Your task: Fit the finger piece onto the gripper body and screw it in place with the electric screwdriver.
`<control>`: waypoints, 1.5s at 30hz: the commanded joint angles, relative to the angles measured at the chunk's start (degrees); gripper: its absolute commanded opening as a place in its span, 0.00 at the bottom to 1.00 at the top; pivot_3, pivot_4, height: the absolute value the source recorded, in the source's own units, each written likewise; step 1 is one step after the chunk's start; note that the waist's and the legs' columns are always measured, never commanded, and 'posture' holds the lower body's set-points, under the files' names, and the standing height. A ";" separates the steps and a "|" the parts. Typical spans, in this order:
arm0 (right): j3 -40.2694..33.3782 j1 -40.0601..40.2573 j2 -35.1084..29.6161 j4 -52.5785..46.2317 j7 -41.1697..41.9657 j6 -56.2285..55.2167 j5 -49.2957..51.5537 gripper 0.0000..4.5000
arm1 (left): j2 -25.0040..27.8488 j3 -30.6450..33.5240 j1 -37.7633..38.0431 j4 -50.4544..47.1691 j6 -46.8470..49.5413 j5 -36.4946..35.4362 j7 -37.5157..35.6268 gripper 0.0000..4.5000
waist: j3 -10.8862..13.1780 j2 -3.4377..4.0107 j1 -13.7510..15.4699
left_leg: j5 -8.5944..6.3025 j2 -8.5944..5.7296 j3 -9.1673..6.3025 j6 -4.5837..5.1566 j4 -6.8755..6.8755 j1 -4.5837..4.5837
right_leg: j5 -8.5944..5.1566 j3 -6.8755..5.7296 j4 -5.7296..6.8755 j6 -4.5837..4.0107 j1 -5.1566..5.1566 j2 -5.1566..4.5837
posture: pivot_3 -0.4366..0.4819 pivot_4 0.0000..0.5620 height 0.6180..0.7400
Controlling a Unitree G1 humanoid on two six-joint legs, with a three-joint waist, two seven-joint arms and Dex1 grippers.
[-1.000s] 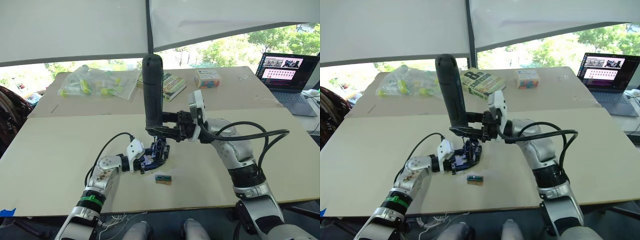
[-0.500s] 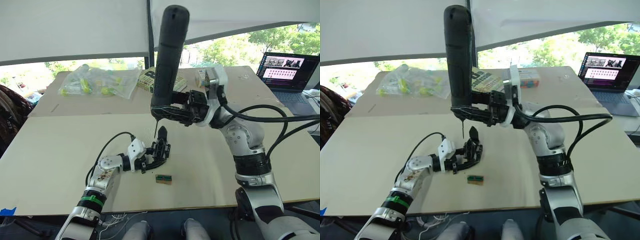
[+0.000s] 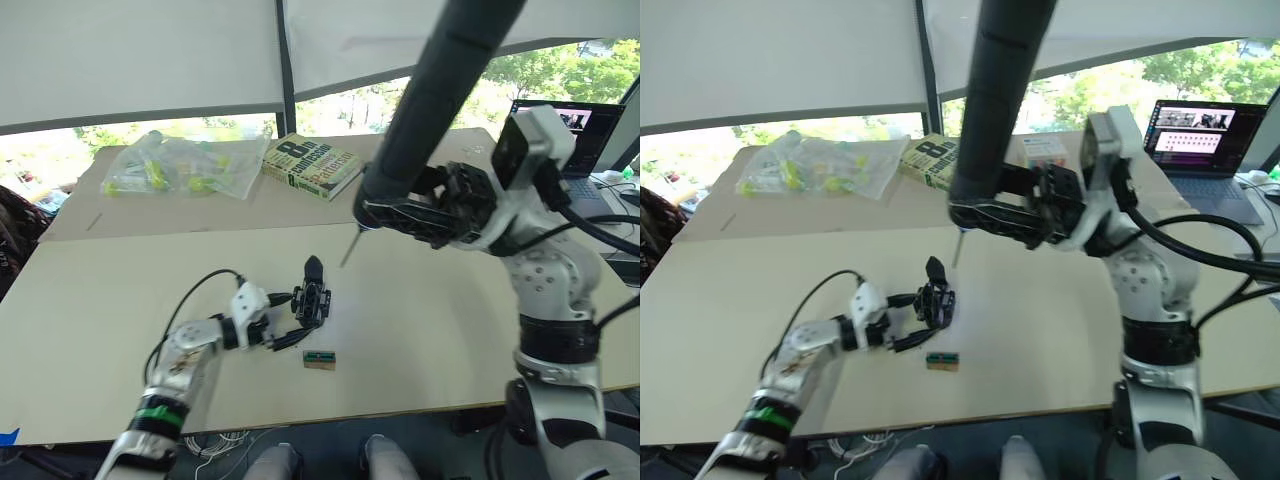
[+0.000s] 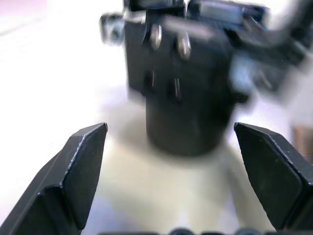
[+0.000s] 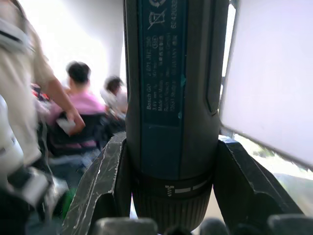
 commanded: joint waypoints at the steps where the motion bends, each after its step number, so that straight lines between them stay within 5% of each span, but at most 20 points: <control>1: -4.69 2.85 -3.84 -0.98 3.00 -3.90 -0.39 0.42 | 3.86 6.20 4.99 -3.21 -4.98 -6.30 -7.47 0.98 | 0.16 0.20 0.03 | 0.00 0.03 0.04 0.00 -0.01 -0.05 | 0.01 0.00 -0.01 -0.04 -0.06 0.01 | 0.48 0.27 1.00; 8: -9.27 19.39 -9.16 1.95 11.75 -16.38 -7.07 0.42 | 13.80 15.91 13.12 -3.92 -5.33 -12.05 -15.94 0.98 | 0.52 0.07 1.85 | 0.00 0.12 0.13 0.00 0.01 -0.23 | 0.04 -0.05 -0.10 -0.10 -0.18 -0.02 | 0.48 0.27 1.00; 13: -8.03 22.46 -6.71 -1.11 8.84 -17.84 -6.58 0.42 | 15.38 16.76 14.66 -8.25 -1.79 -14.27 -16.91 0.98 | 0.72 0.22 2.06 | -0.02 0.11 0.30 0.05 0.03 -0.22 | 0.03 0.00 -0.16 -0.07 -0.15 -0.15 | 0.48 0.27 1.00; 18: -4.11 20.92 -3.70 -7.31 5.05 -14.79 -3.95 0.42 | 13.90 14.25 14.00 -13.92 0.96 -14.18 -15.72 0.98 | 0.85 0.16 1.68 | -0.04 0.27 0.30 0.02 0.02 -0.23 | 0.06 0.00 -0.14 -0.13 -0.20 -0.04 | 0.48 0.27 1.00; 25: 5.99 18.49 2.65 -15.06 0.08 -10.65 -1.70 0.42 | 9.29 2.40 9.89 -18.84 2.12 -7.60 -13.07 0.98 | 0.96 -0.03 2.07 | -0.04 0.25 0.31 0.01 0.02 -0.23 | 0.09 0.00 -0.16 -0.16 -0.17 0.01 | 0.48 0.27 1.00; 32: 12.99 18.60 6.86 -11.77 0.38 -14.69 -7.98 0.42 | 4.77 -5.74 4.81 -14.51 -0.61 0.45 -10.05 0.98 | 0.99 -0.09 2.43 | -0.04 0.20 0.31 0.01 0.04 -0.21 | 0.10 0.00 -0.18 -0.18 -0.16 0.08 | 0.48 0.27 1.00; 45: 17.91 17.02 11.27 -5.45 2.78 -19.98 -13.52 0.42 | 1.12 -8.79 2.96 -12.08 0.13 1.08 -7.76 0.98 | 1.00 -0.11 1.96 | -0.04 0.20 0.30 -0.01 0.04 -0.20 | 0.11 0.00 -0.12 -0.20 -0.21 0.15 | 0.48 0.27 1.00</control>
